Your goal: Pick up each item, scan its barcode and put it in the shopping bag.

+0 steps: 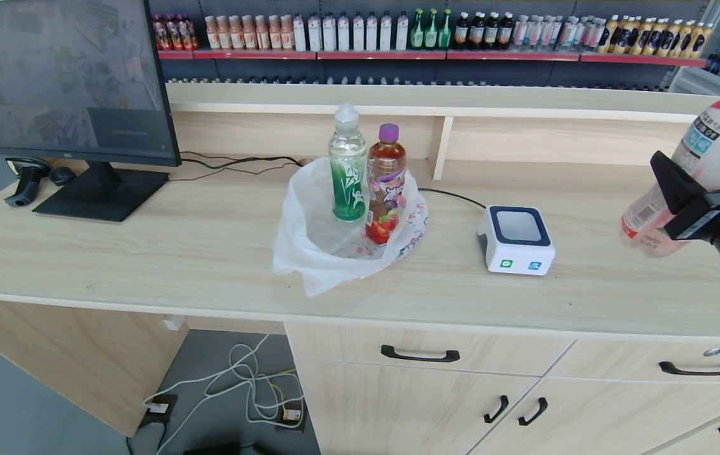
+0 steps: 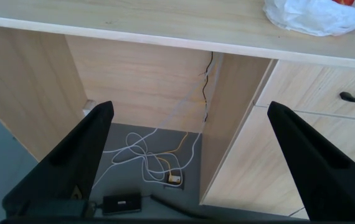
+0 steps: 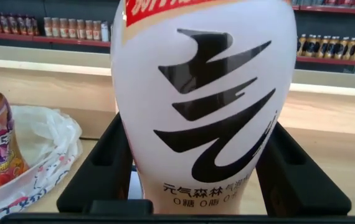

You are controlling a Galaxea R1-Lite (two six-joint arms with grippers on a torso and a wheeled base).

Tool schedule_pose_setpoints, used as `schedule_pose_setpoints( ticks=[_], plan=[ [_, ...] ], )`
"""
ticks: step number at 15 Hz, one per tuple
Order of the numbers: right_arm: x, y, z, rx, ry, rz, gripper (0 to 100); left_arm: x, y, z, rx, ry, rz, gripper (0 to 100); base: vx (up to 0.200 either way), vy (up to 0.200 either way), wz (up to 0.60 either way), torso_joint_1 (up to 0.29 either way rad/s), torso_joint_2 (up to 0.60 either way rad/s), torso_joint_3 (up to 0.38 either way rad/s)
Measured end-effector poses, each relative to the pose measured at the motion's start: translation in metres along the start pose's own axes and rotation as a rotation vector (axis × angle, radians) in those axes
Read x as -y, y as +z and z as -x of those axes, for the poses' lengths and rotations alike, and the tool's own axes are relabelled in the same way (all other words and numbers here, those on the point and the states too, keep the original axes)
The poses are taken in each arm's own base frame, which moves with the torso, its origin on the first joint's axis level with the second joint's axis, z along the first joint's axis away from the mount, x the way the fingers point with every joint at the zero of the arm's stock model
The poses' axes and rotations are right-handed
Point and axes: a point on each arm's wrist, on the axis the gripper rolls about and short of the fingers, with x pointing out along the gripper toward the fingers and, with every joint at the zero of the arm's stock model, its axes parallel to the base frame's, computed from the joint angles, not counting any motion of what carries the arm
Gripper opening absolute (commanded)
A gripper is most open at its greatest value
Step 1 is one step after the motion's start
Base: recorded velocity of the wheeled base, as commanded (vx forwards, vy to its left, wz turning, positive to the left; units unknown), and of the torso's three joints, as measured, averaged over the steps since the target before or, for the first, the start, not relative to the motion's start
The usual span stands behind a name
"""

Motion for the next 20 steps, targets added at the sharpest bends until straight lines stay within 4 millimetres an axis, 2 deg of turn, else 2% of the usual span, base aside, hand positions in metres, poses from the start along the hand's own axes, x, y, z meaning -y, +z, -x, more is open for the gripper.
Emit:
schedule_pose_setpoints(
  ticks=[1, 7, 17, 20],
  plan=[
    [-0.001, 0.001, 0.001, 0.004, 0.003, -0.001, 0, 0.000, 0.000, 0.000, 0.000, 0.000, 0.000, 100, 0.000, 0.000, 0.00, 0.000, 0.00, 0.000],
    [-0.012, 0.005, 0.003, 0.014, 0.046, -0.010, 0, 0.000, 0.000, 0.000, 0.000, 0.000, 0.003, 100, 0.000, 0.200, 0.00, 0.011, 0.00, 0.002],
    [-0.011, 0.008, 0.007, 0.021, 0.048, -0.015, 0, 0.000, 0.000, 0.000, 0.003, 0.000, 0.004, 100, 0.000, 0.200, 0.00, 0.002, 0.00, 0.004],
    [-0.011, 0.006, 0.009, 0.009, 0.053, -0.016, 0, 0.000, 0.000, 0.000, 0.003, 0.000, 0.003, 100, 0.000, 0.000, 0.00, 0.000, 0.00, 0.000]
  ],
)
